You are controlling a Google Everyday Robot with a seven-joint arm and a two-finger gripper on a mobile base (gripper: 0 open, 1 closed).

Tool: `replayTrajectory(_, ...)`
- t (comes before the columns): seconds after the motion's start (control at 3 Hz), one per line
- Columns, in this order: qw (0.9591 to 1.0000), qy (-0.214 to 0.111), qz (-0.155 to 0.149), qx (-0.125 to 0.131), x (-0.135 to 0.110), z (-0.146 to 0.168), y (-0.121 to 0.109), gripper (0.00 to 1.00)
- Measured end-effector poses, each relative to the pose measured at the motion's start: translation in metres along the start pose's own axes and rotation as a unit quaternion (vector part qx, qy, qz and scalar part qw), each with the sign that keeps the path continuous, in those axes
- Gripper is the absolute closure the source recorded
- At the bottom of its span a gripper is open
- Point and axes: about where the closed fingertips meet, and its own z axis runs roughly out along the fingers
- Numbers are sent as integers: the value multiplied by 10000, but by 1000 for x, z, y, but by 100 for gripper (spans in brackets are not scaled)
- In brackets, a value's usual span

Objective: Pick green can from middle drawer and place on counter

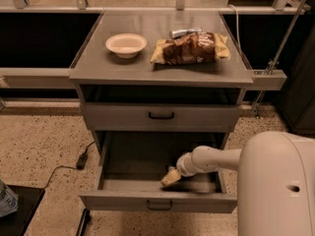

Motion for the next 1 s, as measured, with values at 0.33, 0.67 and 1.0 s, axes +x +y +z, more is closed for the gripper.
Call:
replayTrajectory(0.33, 9999, 91, -44, -62, 11, -4, -9, 0)
replayTrajectory(0.67, 9999, 106, -51, -85, 11, -4, -9, 0)
replayTrajectory(1.0, 9999, 106, -51, -86, 11, -4, -9, 18)
